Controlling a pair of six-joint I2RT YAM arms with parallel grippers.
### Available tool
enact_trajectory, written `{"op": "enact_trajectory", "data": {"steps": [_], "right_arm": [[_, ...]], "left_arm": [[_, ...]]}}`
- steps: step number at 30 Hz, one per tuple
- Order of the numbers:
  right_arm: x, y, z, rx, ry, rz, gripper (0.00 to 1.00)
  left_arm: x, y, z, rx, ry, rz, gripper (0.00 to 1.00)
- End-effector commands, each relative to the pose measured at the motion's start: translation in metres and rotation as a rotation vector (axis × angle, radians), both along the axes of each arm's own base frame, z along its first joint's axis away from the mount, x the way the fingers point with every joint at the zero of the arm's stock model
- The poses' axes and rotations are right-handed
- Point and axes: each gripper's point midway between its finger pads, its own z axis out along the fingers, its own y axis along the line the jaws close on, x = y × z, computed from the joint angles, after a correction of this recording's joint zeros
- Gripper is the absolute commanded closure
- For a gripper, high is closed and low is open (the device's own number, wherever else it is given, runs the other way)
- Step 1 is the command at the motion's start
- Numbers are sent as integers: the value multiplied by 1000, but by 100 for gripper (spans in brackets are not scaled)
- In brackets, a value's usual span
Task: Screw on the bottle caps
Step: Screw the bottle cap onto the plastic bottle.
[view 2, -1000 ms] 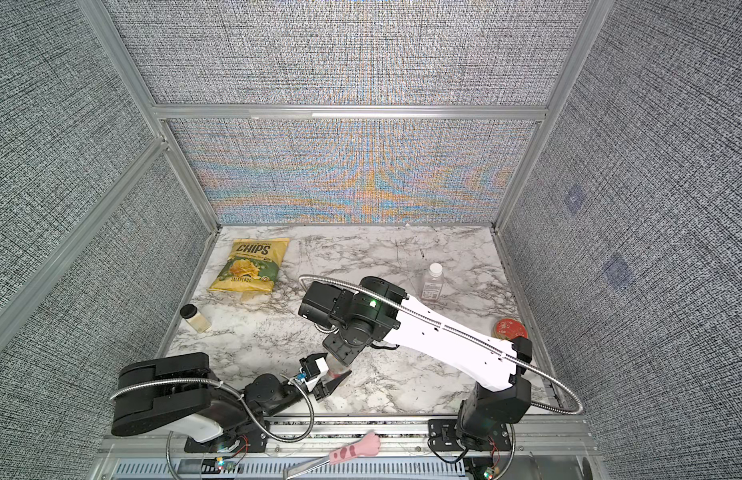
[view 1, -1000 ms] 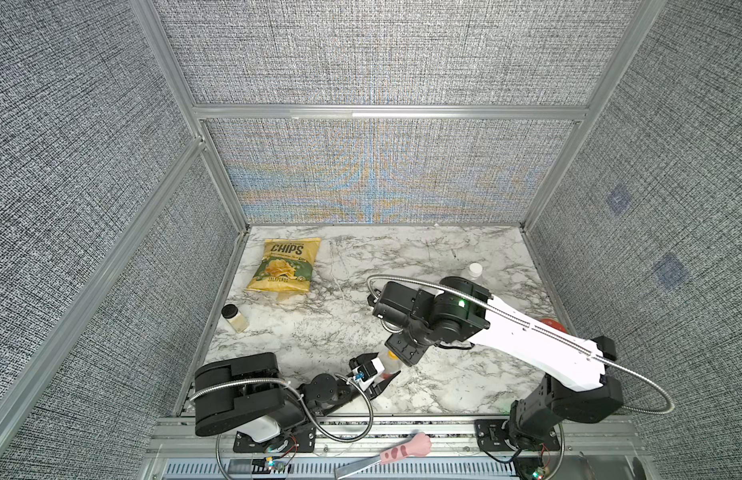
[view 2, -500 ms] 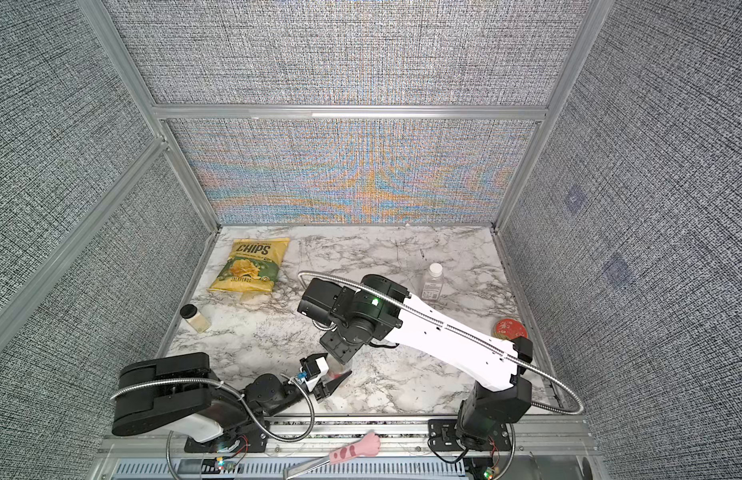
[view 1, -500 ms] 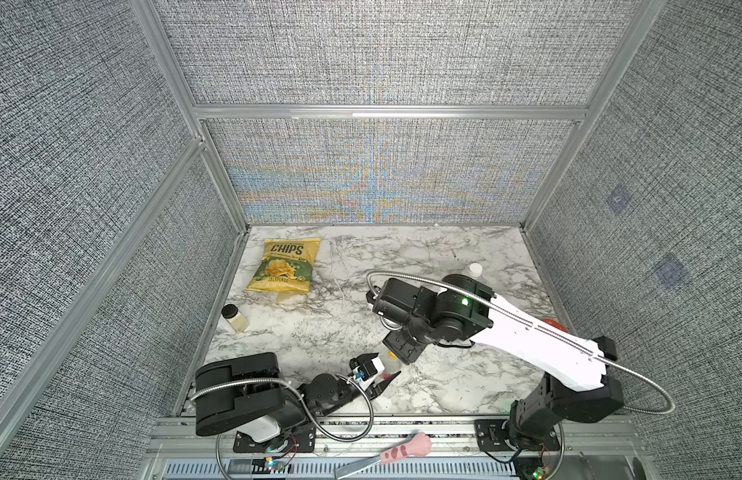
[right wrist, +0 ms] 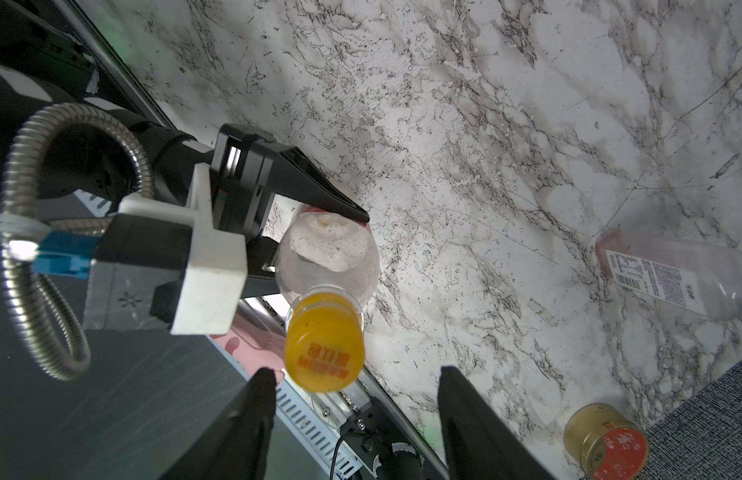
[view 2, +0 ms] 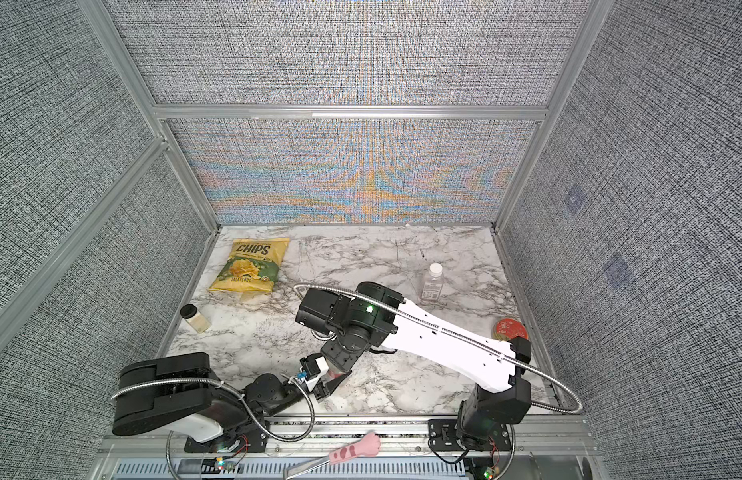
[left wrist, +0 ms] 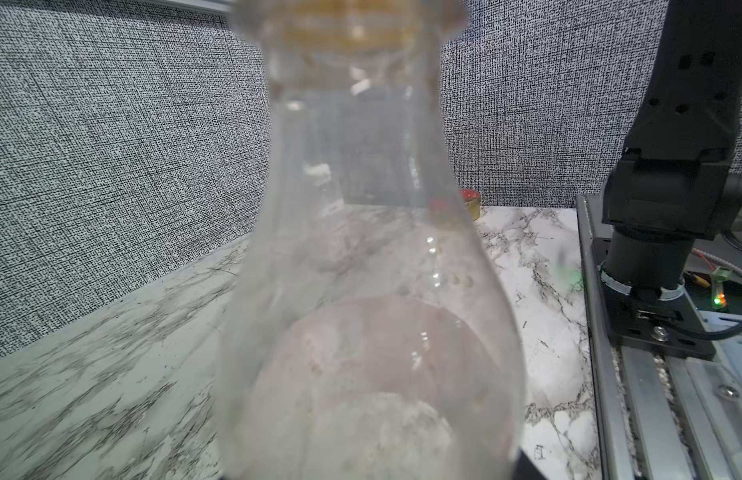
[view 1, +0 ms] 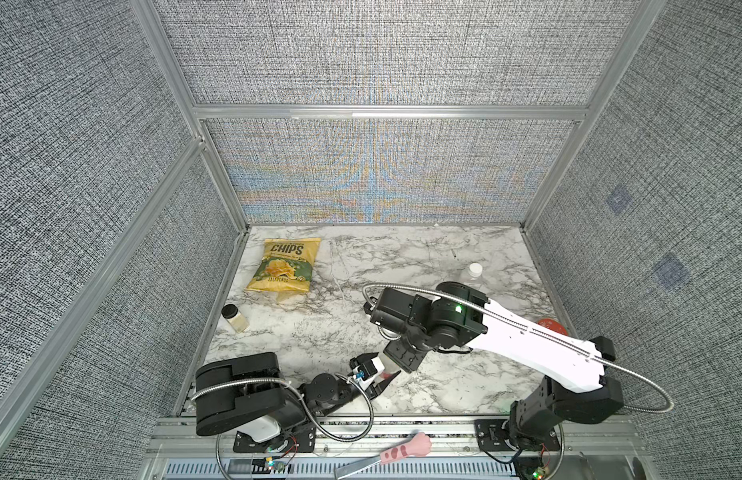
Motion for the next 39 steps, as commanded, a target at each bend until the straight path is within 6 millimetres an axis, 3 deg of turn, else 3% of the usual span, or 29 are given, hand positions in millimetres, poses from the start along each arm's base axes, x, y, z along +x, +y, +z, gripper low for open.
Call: {"op": "enact_trajectory", "data": {"steps": [1,20,28,33,39], "right_arm": [[8,-4,-2,-40,-37,-18,35],[25,9,-4,-39,-41,-36,35],[14,18,8,38,11,-3,36],[5,7,14,47,30,-10,47],[-4,-1,6,54,64,-6,48]], "left_arm": [[0,-1,14,-52,-23,-2,44],[-1,1,15,-55,-27,-5,44],[1,0,14,-50,-24,4,44],[0,-2,14,-52,-21,-2,44],[0,-4,13,-47,-23,-5,44]]}}
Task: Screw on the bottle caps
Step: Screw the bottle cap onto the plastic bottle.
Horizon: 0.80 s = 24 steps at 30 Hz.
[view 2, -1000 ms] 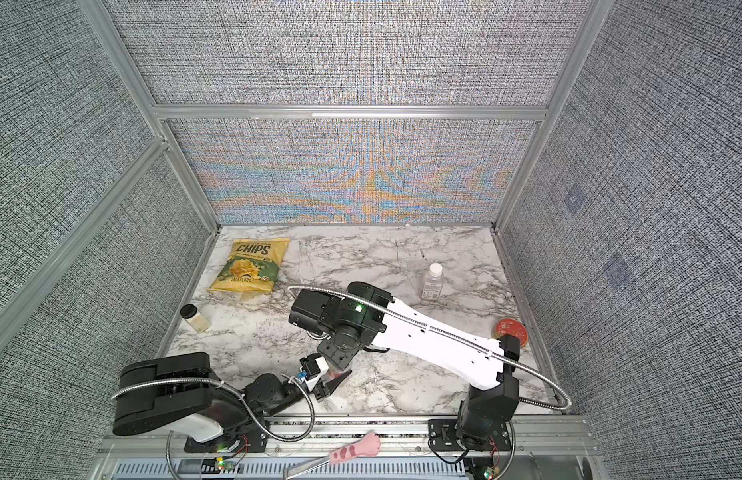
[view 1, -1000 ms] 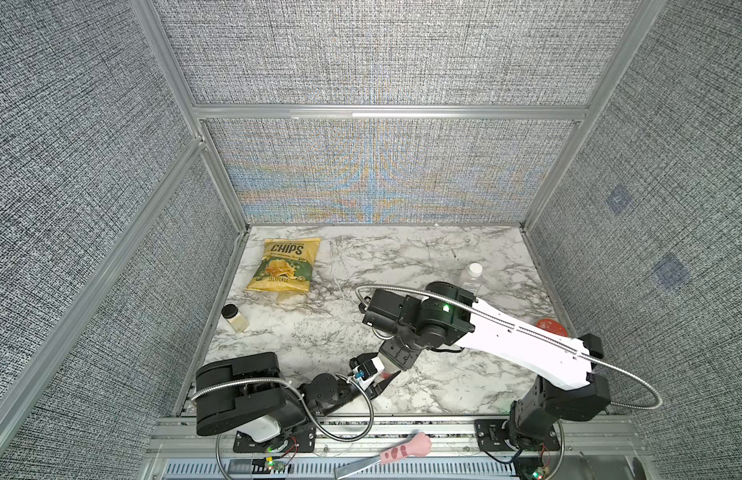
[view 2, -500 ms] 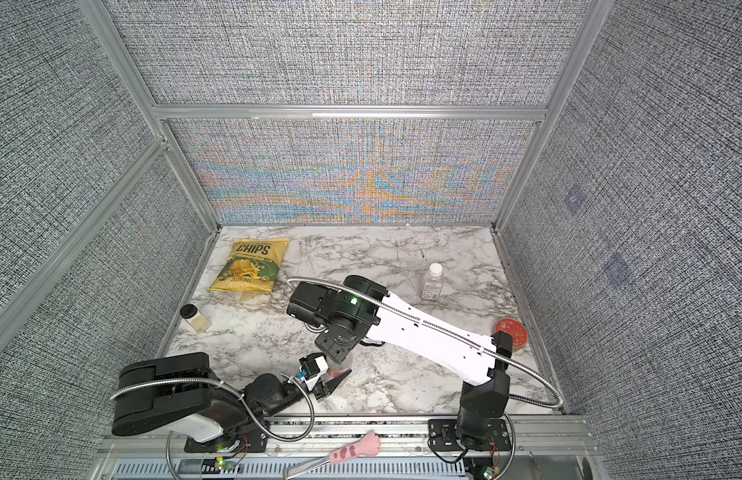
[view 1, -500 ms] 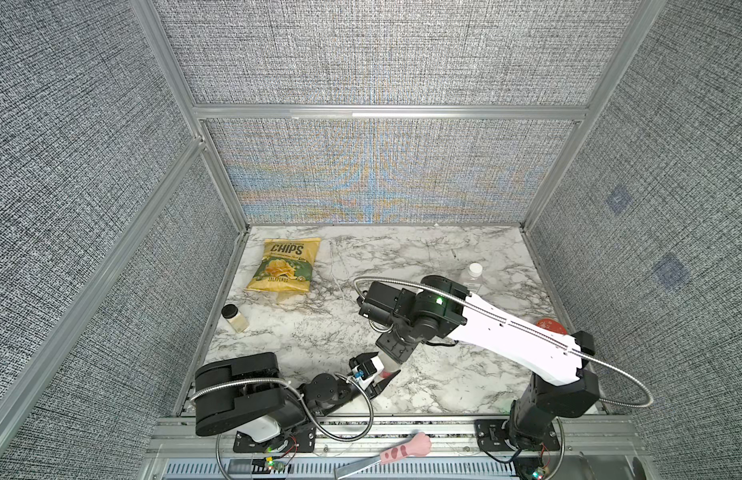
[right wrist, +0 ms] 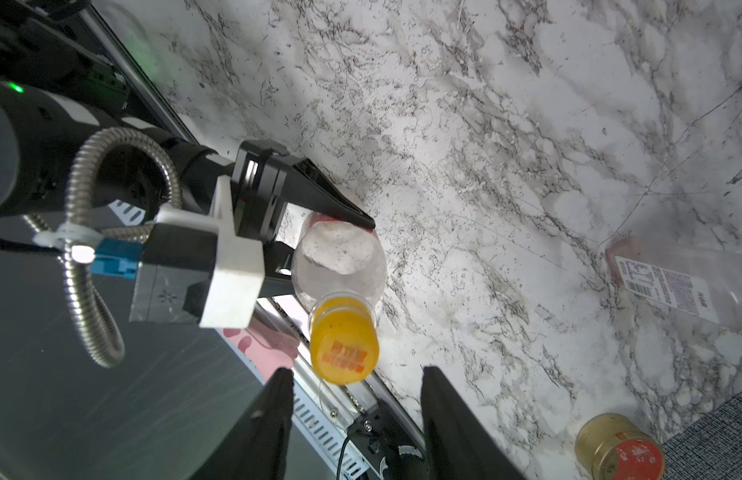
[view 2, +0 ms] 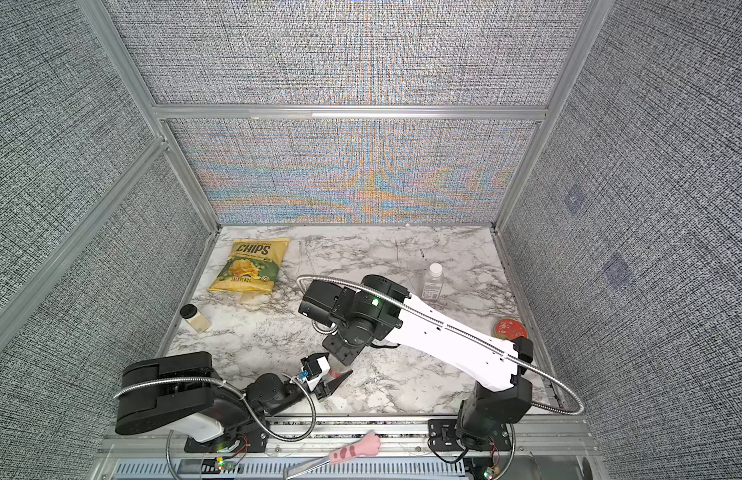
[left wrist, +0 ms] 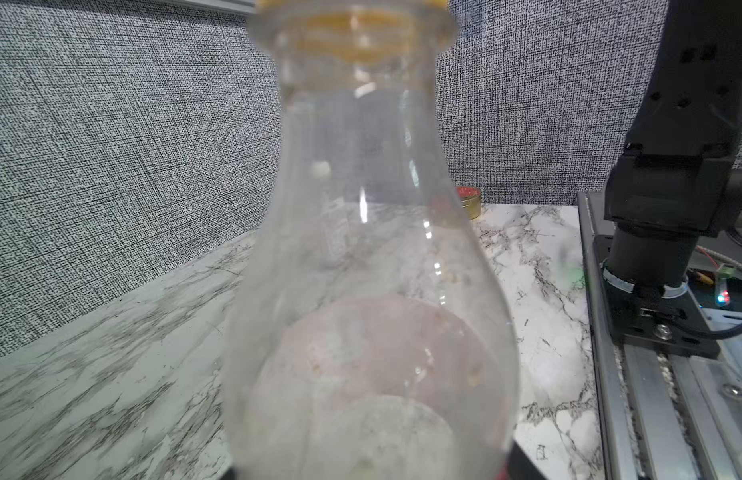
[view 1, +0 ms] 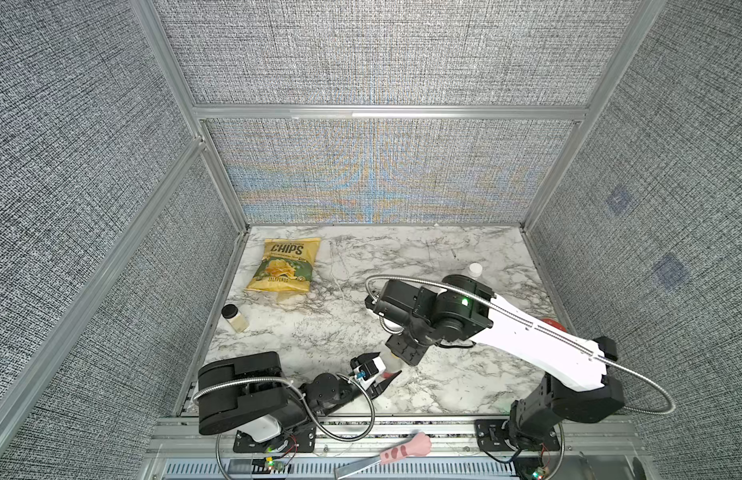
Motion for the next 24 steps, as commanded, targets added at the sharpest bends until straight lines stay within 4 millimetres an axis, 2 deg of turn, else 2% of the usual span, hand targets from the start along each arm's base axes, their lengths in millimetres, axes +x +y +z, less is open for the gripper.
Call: {"op": "enact_trajectory", "data": {"steps": [1,4,15,24], "right_arm": [[-4,1,-3,11,23,-4,49],[-6,5,-4,24,40,11,51],[0,1,-8,12,50,-17,51],[-5,1,-14,23,91,-1,51]], "left_arm": [[-1,-1,15,-54,-23,-6,44],[-1,-1,14,-53,-23,-7,44],[-1,0,16,-57,-25,-8,44],[-2,1,17,-57,-36,-11,44]]}}
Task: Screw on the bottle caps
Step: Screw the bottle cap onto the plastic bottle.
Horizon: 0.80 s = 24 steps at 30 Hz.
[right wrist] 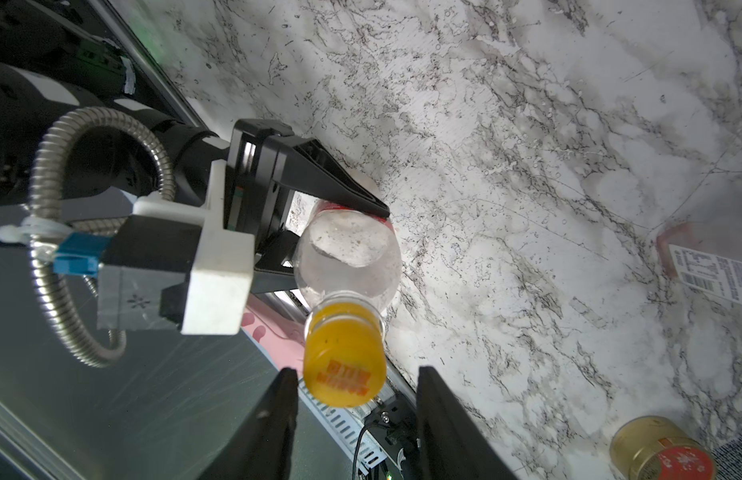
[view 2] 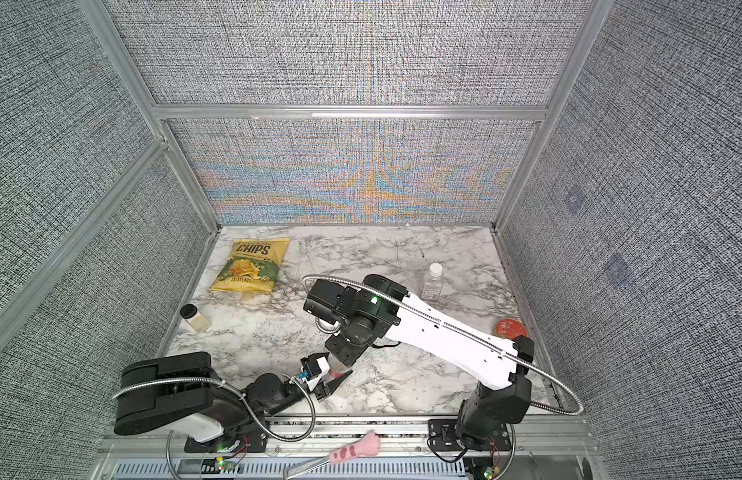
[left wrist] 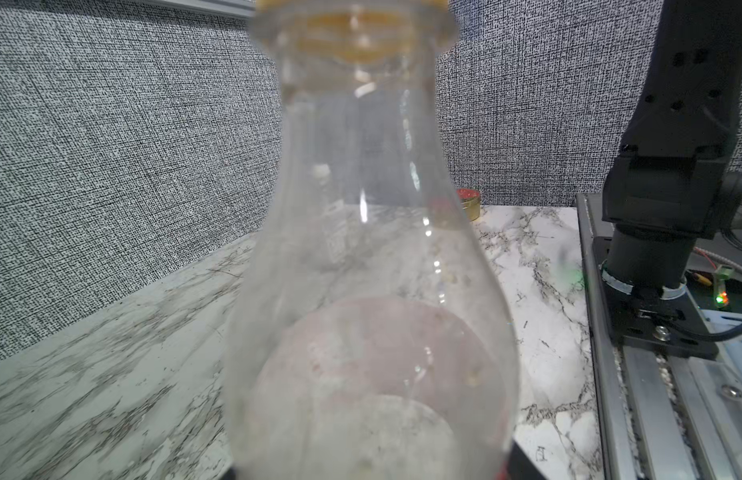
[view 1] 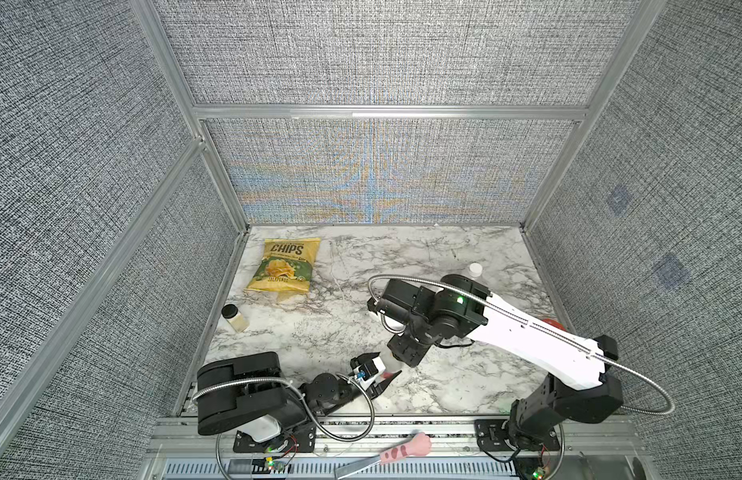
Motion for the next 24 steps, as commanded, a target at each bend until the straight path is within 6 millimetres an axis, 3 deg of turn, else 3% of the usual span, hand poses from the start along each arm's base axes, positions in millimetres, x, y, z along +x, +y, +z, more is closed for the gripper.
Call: {"op": "enact_trajectory", "data": {"steps": [1,17,24], "right_arm": [[-2,0,1,14,10,8,51],[3,0,-4,8,24,-13,56],[14,-6,-8,-41,-29,-37,55]], "left_arm": [[-2,0,14,-50,-29,-10,44],[-2,-1,13,-46,-29,-12,44],[-2,-1,13,-43,-33,-12,44]]}}
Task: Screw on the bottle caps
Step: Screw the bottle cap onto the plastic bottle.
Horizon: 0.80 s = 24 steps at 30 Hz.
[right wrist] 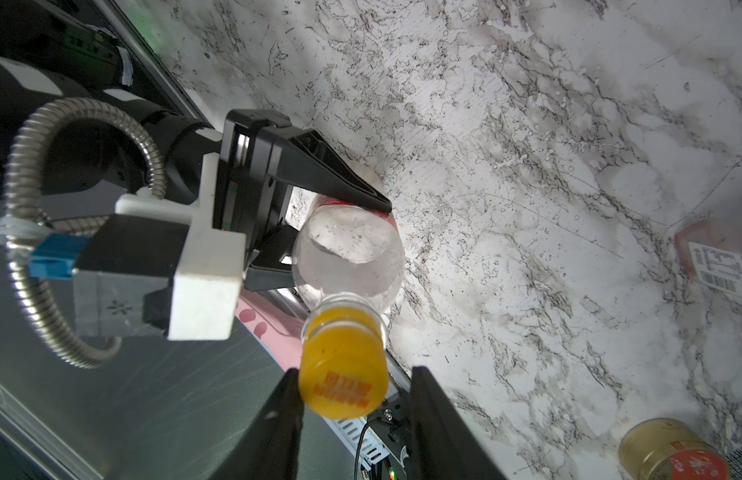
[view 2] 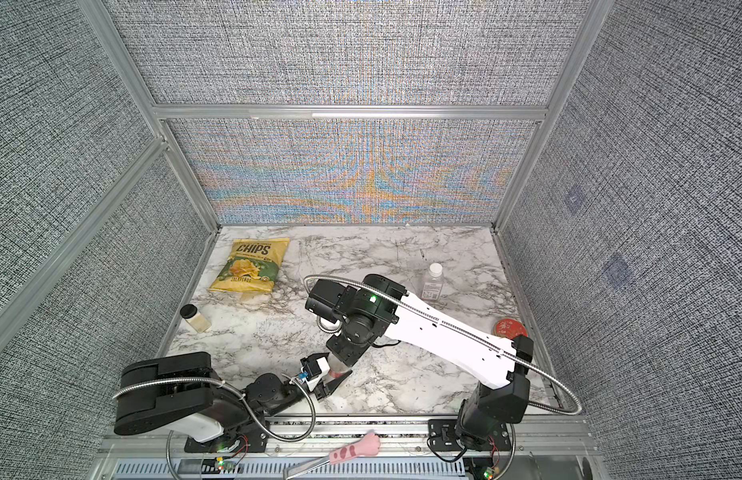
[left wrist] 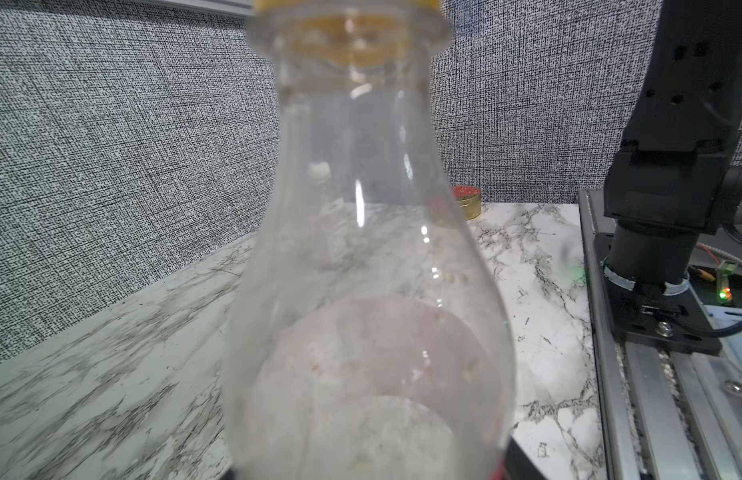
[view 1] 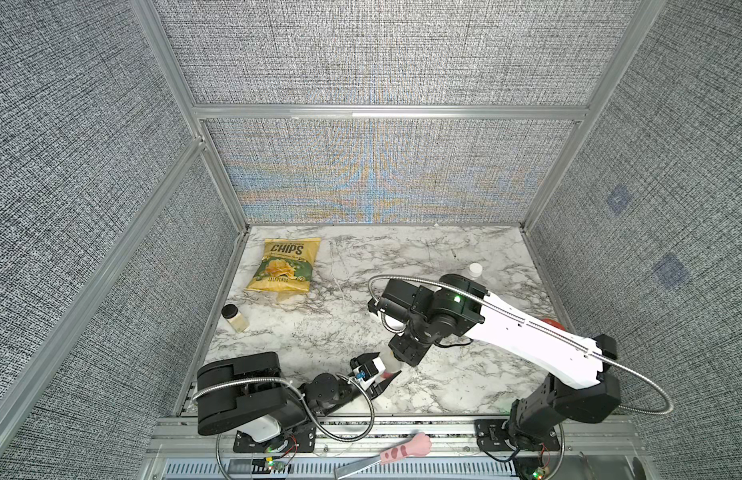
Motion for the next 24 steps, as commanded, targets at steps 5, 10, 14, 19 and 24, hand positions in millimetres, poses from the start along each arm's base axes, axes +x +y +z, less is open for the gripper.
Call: {"op": "enact_trajectory", "data": {"steps": [5,10,14,19,24], "right_arm": [[13,4,1,-18,-49,-24,56],[13,7,2,-11,-42,-36,58],[13,6,6,3,-44,-49,52],[4,4,18,54,-34,3,46],[-12,5,35,130,-13,76,43]], "left_arm": [[-3,-1,15,-56,-25,-15,44],[-2,-2,14,-53,-24,-13,44],[-2,-1,16,-57,-25,-10,44],[-4,-3,16,-59,-22,-27,44],[-7,-4,20,-63,-41,-45,44]]}}
